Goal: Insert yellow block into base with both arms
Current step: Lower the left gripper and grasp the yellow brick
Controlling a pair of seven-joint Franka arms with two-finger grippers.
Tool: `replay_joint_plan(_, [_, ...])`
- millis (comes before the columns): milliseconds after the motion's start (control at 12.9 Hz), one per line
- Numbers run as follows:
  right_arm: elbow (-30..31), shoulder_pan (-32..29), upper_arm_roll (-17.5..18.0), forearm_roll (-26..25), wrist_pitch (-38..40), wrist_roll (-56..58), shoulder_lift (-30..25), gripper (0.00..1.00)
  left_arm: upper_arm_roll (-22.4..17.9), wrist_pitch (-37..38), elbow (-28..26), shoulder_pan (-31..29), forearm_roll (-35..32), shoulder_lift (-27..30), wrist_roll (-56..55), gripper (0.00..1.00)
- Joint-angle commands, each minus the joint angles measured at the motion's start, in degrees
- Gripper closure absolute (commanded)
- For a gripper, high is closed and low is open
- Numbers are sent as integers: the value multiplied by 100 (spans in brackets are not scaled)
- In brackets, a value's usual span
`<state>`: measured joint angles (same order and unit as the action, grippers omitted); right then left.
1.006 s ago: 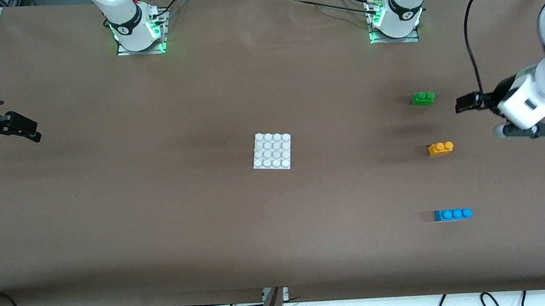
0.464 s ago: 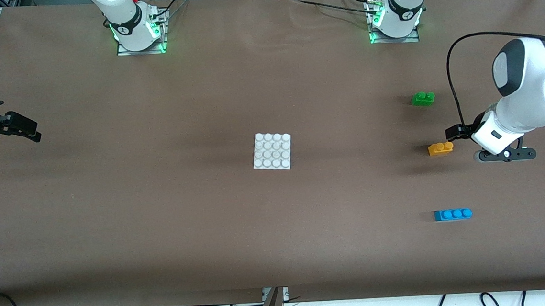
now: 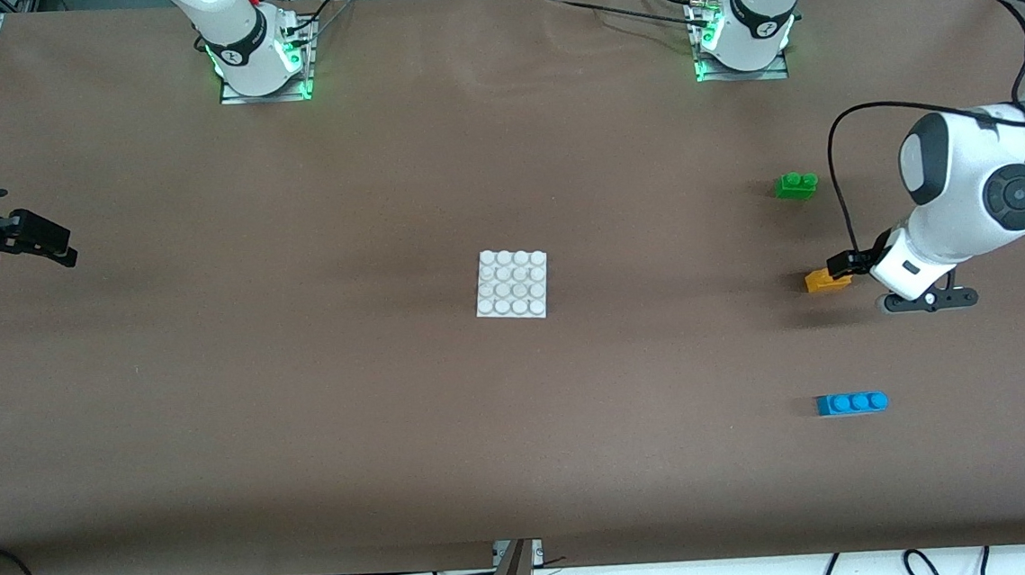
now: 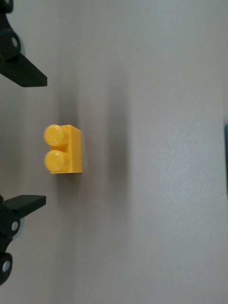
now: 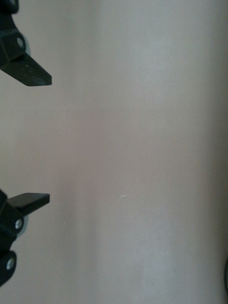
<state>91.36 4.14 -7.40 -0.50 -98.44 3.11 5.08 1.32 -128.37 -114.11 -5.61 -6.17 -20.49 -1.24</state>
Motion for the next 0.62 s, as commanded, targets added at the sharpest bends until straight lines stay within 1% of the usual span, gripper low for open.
replay_joint_plan(0, [31,7,-7,-29,71,40,-104,0,-9,-345,-32,-10,-147,-245,10,0])
replay_joint_plan(232, [31,-1,-7,-29,71,40,-104,0,-9,-714,-172,-19,-147,-403,19,0])
replay_joint_plan(542, [31,-1,-7,-29,80,49,-104,0,-115,-987,-251,-89,-147,-614,229,0])
